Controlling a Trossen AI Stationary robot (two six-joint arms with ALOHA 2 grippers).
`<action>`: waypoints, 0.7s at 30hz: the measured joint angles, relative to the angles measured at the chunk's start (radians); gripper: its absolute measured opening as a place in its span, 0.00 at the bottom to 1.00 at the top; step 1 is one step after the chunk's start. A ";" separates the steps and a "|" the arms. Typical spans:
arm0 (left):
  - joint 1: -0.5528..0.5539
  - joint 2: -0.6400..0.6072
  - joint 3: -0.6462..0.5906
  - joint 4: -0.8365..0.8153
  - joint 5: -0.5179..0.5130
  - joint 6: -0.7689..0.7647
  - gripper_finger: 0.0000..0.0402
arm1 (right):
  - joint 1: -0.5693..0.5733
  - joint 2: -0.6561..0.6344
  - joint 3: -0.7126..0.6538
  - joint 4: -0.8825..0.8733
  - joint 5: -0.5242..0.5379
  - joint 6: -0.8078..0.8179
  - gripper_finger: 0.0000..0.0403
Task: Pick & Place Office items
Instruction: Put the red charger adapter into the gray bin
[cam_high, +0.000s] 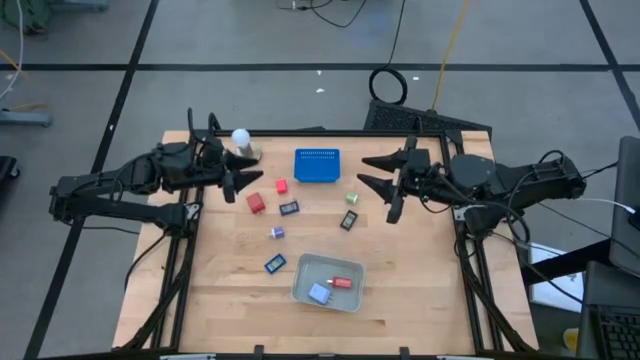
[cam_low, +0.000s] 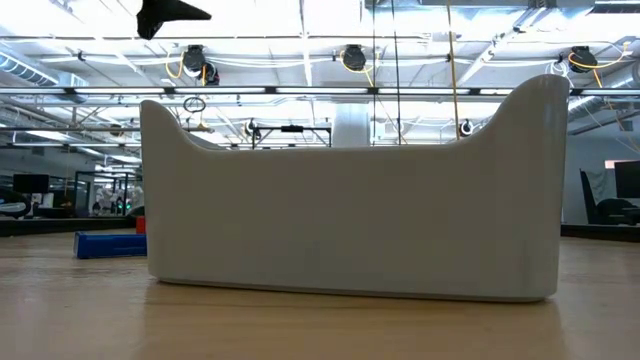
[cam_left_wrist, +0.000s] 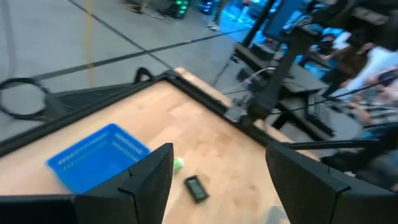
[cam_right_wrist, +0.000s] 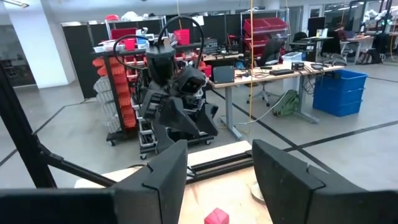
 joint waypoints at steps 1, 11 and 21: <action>0.000 0.000 0.000 0.013 0.024 -0.002 0.64 | 0.000 0.000 0.000 0.000 0.000 0.000 0.42; 0.000 0.000 0.000 0.113 0.171 0.038 0.64 | 0.000 0.000 -0.042 0.001 -0.001 0.000 0.42; 0.000 0.000 0.000 0.092 0.133 0.120 0.64 | 0.000 -0.001 -0.209 0.045 -0.001 0.000 0.42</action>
